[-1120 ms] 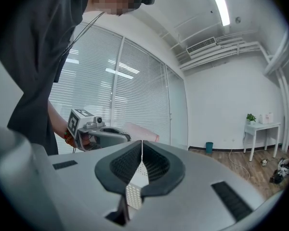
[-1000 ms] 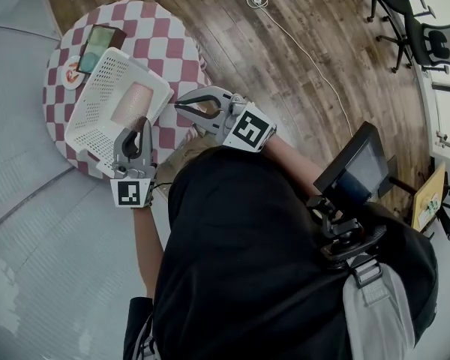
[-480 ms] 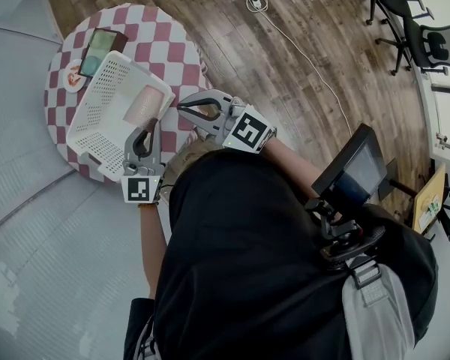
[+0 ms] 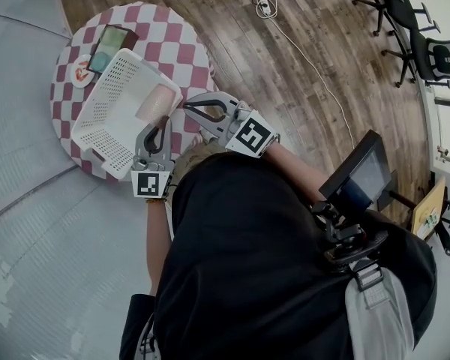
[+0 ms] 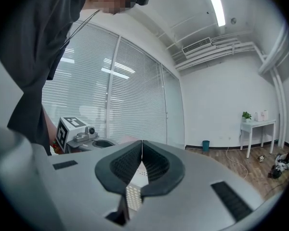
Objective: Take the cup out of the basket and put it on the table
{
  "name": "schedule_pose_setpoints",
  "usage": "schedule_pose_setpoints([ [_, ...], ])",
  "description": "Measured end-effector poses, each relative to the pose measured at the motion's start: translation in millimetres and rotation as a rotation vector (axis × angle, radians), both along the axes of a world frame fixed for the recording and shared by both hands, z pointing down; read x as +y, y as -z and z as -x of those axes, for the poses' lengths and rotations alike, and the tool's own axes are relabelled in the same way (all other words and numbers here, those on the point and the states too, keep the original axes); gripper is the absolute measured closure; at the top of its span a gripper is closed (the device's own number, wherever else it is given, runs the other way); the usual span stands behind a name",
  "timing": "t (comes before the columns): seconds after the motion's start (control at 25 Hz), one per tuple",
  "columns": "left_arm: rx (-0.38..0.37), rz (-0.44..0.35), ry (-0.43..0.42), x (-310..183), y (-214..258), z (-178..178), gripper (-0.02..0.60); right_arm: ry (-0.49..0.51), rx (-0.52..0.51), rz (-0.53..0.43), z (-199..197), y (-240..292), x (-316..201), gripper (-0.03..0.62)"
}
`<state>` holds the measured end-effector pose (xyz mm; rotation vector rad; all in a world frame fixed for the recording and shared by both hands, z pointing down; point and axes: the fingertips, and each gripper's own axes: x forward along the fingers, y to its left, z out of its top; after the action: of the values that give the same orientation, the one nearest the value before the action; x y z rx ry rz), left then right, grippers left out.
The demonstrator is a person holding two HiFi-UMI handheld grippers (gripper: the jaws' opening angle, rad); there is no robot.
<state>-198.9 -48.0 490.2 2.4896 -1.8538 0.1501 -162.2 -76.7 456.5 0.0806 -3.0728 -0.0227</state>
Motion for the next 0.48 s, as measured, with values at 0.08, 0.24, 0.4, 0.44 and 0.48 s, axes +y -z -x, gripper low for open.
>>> schedule_pose_setpoints([
  [0.08,-0.004,0.002,-0.001,3.0,-1.6,-0.8,0.562,0.005,-0.007,-0.004,1.0,2.6,2.3,0.582],
  [0.24,-0.020,-0.004,-0.005,4.2,-0.7,-0.6,0.562,0.014,-0.028,-0.002,3.8,6.5,2.8,0.582],
  [0.4,-0.024,-0.003,-0.007,1.2,-2.5,-3.0,0.561,0.003,-0.036,0.021,4.8,5.6,-1.2,0.582],
  [0.44,-0.015,-0.005,-0.001,0.6,-2.1,-2.8,0.561,0.001,-0.031,0.027,5.3,4.8,-1.8,0.582],
  [0.48,-0.007,-0.007,0.007,0.3,-1.9,-1.7,0.562,0.001,-0.027,0.029,6.6,4.1,-2.2,0.582],
])
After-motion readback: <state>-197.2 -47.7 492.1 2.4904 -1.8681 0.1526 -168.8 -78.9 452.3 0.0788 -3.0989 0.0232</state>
